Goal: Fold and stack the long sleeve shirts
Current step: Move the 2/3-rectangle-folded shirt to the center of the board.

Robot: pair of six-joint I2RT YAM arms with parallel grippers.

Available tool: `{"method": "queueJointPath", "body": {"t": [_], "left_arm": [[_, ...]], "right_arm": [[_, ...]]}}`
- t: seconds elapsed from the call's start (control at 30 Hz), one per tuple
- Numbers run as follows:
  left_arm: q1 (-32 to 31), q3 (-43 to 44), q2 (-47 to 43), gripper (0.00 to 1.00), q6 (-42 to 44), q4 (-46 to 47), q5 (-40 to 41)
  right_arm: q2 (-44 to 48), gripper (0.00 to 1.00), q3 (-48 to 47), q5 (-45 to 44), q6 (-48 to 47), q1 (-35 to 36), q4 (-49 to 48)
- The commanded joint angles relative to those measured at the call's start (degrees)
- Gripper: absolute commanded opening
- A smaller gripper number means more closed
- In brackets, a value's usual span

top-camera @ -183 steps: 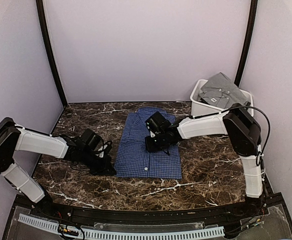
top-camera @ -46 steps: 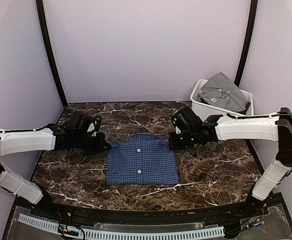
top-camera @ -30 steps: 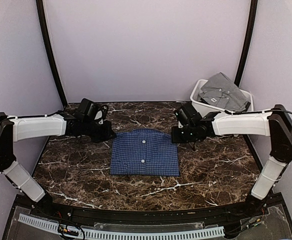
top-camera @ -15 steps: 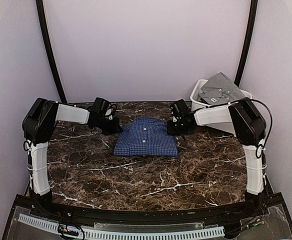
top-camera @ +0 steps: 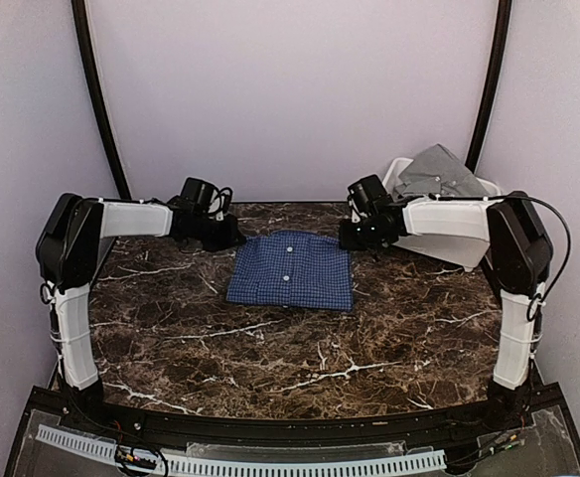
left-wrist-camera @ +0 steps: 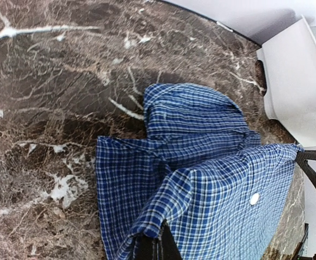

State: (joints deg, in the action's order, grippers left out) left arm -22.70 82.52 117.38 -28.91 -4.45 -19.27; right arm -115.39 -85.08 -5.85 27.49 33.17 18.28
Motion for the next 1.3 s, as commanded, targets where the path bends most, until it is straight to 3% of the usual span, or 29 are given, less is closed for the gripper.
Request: {"method": "queueJointPath", "body": {"t": [0.0,0.27,0.4,0.6,0.8,0.93,1.13,1.27], "left_arm": [[0.02,0.64,-7.20,0.00,0.50,-0.13,-0.85],[0.25,9.84,-3.20,0.00,2.41,-1.90,0.47],[0.77,21.61,8.65,0.00,2.81,-1.70,-0.32],[0.90,41.03,26.05,0.00,2.56,-8.73,-1.24],[0.90,48.83,33.78,0.00,1.67,-11.92,-1.67],[0.77,43.26,32.11,0.00,-0.27,-11.57,-1.82],[0.17,13.78,15.05,0.00,-6.61,0.94,-0.48],[-2.22,-9.14,-1.74,0.00,-10.50,7.31,2.72]], "right_arm": [[5.17,0.00,-1.26,-0.89,-1.22,0.05,0.37],[-0.25,0.00,-10.23,-3.70,-3.69,-1.09,3.00],[-9.66,0.00,-17.47,-5.54,-4.60,-2.97,3.60],[-22.91,0.00,-30.02,-5.96,-4.37,-3.99,7.86],[-27.42,0.00,-33.90,-6.69,-3.66,-3.95,10.66],[-25.52,0.00,-29.09,-5.87,-3.87,-3.21,9.98],[-16.52,0.00,-15.33,-4.64,-3.57,-0.26,6.92],[-8.44,0.00,-4.98,-3.38,-2.13,2.72,5.07]]}}
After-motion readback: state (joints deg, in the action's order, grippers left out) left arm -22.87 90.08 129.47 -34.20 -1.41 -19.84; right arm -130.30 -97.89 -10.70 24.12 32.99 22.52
